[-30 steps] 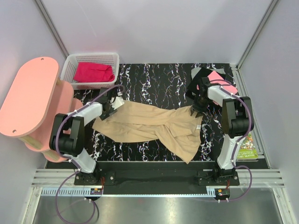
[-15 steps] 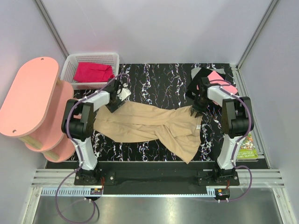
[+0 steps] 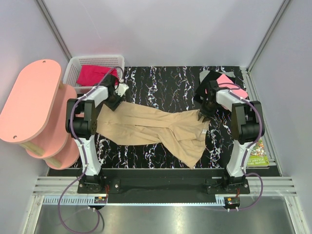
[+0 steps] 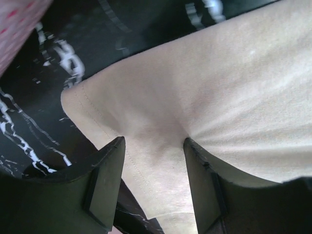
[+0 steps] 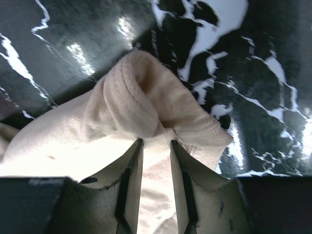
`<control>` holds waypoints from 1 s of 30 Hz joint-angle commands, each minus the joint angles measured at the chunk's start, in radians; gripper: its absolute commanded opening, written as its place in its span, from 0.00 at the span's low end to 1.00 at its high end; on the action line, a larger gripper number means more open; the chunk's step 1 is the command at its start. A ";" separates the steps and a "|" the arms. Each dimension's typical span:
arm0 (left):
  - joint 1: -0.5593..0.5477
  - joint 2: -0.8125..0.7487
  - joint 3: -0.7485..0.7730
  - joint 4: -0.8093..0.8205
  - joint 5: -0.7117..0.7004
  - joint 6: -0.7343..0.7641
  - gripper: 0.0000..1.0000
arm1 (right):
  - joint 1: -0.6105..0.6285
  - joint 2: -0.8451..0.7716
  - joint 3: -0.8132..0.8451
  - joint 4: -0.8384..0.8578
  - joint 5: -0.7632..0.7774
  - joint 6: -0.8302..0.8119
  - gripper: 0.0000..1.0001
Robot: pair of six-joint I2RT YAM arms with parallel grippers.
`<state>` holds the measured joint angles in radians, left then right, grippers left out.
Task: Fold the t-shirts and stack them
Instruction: Fold the flattened tshirt in 1/3 of the way
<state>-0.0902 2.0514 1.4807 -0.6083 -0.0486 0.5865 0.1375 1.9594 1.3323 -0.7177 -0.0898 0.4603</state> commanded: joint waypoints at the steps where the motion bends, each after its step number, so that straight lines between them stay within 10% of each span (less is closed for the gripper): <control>1: 0.037 0.056 0.016 -0.030 -0.036 -0.002 0.57 | 0.019 0.090 0.083 0.017 -0.008 -0.023 0.36; 16: 0.021 -0.019 0.024 -0.039 -0.042 -0.011 0.57 | 0.014 0.351 0.622 -0.186 -0.007 -0.064 0.34; 24: 0.023 -0.328 0.010 -0.132 -0.025 0.016 0.61 | 0.017 0.127 0.604 -0.236 0.068 -0.080 0.49; 26: 0.020 -0.453 -0.029 -0.169 0.002 0.027 0.64 | 0.027 0.002 0.552 -0.241 0.084 -0.071 0.67; 30: -0.032 -0.679 -0.213 -0.228 0.032 0.065 0.64 | 0.062 -0.245 0.284 -0.201 0.032 -0.016 0.73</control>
<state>-0.0761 1.5764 1.4204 -0.7349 -0.0616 0.6075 0.1577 2.0109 1.7927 -0.9257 -0.0422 0.4007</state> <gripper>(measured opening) 0.640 0.723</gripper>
